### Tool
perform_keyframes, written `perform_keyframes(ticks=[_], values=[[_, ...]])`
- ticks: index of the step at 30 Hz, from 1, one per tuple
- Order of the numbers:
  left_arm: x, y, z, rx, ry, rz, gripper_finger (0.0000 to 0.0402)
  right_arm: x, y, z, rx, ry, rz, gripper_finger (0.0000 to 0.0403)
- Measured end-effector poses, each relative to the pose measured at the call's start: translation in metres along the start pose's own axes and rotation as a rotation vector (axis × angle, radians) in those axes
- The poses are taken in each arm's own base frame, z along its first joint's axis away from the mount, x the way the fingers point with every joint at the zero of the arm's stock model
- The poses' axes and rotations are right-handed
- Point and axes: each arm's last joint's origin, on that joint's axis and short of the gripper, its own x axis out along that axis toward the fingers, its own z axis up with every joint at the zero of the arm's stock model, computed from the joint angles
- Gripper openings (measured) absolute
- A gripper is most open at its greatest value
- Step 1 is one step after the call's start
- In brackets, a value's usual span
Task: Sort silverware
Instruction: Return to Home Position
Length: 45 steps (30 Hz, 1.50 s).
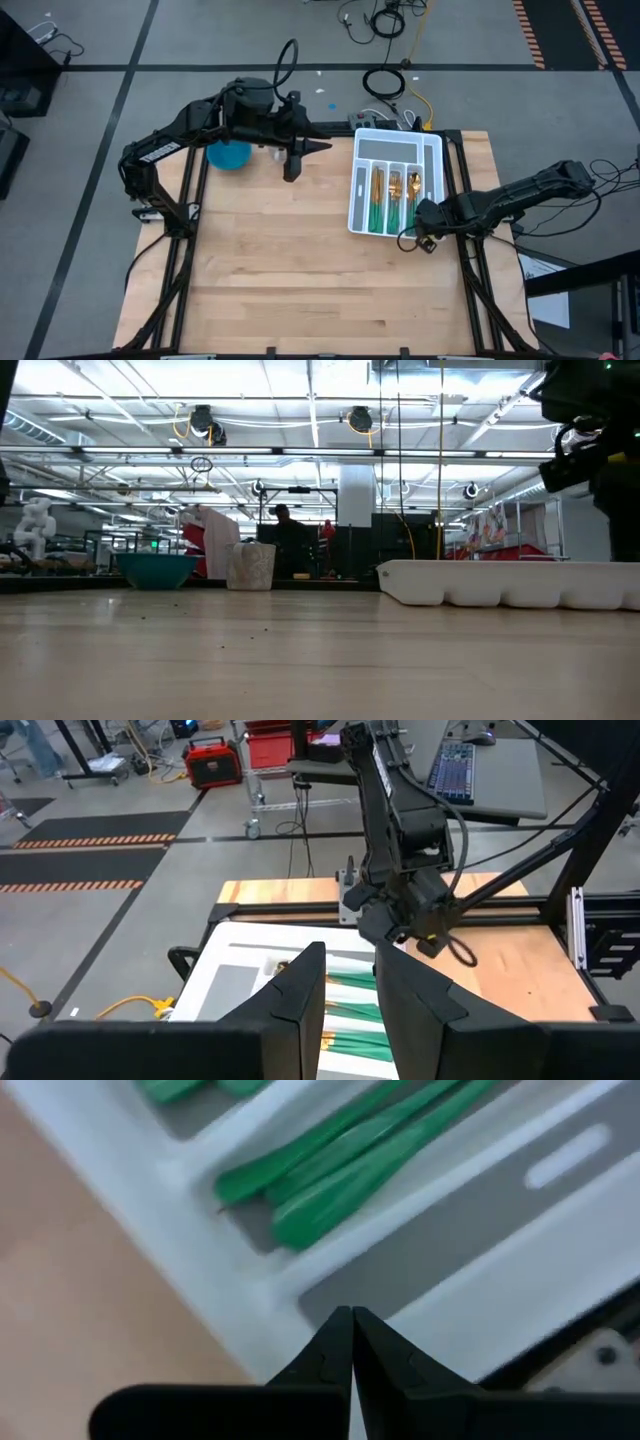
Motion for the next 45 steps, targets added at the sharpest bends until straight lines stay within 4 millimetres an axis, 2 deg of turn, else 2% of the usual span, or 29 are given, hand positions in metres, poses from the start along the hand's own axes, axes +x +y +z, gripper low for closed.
perform_keyframes(ticks=[4, 9, 12, 18, 27, 34, 37, 45], values=[[0.000, 0.000, -0.002, -0.003, 0.020, -0.003, 0.0097, -0.005, 0.007, 0.004, -0.004, -0.059, 0.095, 0.0000], [0.000, 0.000, -0.003, -0.004, 0.032, -0.005, 0.0097, -0.028, 0.030, 0.014, -0.112, -0.174, 0.325, 0.0000], [0.000, 0.000, -0.003, -0.004, 0.034, -0.004, 0.0097, -0.027, 0.041, 0.012, -0.157, -0.146, 0.396, 0.0000], [0.000, 0.000, -0.003, -0.004, 0.033, -0.004, 0.0097, -0.002, 0.050, 0.005, -0.222, -0.001, 0.263, 0.0000], [0.000, 0.001, -0.003, 0.002, 0.038, 0.031, 0.0097, 0.025, 0.047, -0.001, -0.245, 0.206, -0.021, 0.0000], [0.000, 0.001, -0.003, 0.021, 0.038, 0.031, 0.0097, 0.030, 0.046, -0.002, -0.166, 0.230, -0.091, 0.0000], [0.000, 0.001, -0.003, 0.037, 0.040, 0.044, 0.0097, 0.030, 0.040, -0.004, -0.142, 0.222, -0.172, 0.0000], [0.000, 0.003, -0.004, 0.048, 0.042, 0.055, 0.0097, 0.030, 0.041, -0.003, -0.129, 0.220, -0.153, 0.0000]])
